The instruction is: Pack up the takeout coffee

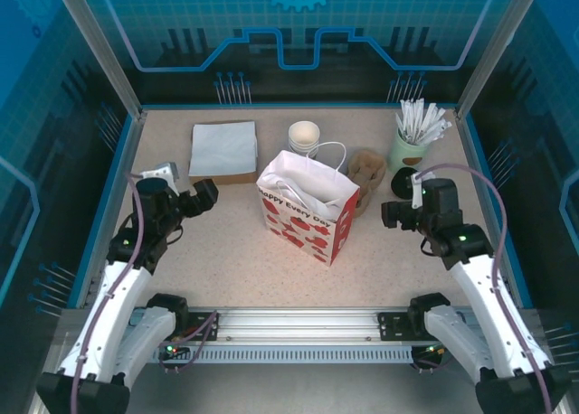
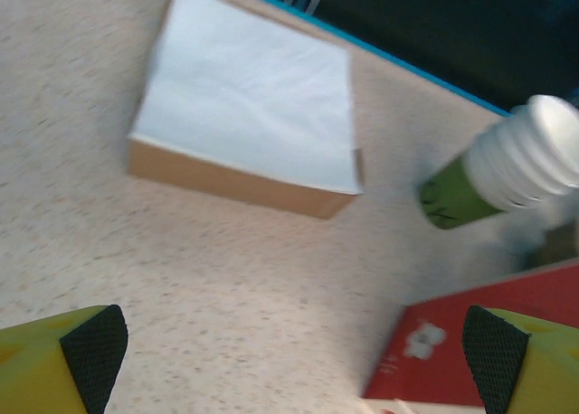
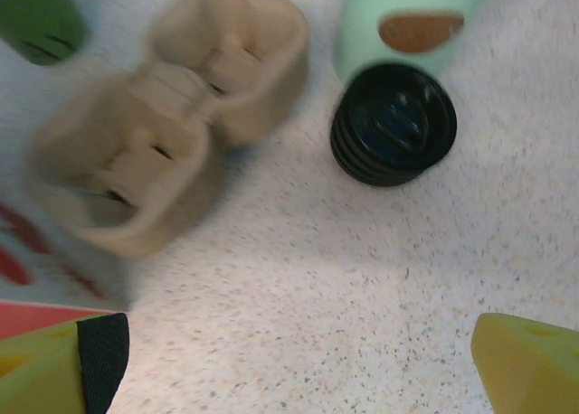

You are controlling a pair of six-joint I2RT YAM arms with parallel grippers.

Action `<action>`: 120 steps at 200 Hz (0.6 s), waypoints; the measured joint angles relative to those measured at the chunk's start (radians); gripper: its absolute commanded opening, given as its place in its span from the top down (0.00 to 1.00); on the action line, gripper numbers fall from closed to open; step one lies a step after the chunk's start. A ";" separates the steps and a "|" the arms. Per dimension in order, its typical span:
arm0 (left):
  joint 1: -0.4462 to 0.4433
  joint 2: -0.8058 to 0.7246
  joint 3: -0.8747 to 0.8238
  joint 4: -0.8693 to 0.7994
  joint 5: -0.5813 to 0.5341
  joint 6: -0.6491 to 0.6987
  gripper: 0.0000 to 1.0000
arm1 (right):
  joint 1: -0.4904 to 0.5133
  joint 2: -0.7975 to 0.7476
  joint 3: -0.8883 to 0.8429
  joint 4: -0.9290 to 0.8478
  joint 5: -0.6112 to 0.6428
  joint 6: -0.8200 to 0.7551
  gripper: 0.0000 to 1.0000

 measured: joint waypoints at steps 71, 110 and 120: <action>0.026 0.081 -0.208 0.240 -0.124 0.082 0.01 | -0.108 0.266 -0.297 0.601 0.071 0.006 0.00; 0.029 0.162 -0.275 0.412 -0.166 0.153 0.01 | -0.112 0.454 -0.363 0.991 0.046 -0.032 0.00; 0.029 0.181 -0.294 0.452 -0.170 0.175 0.01 | -0.112 0.497 -0.370 1.074 0.028 -0.048 0.00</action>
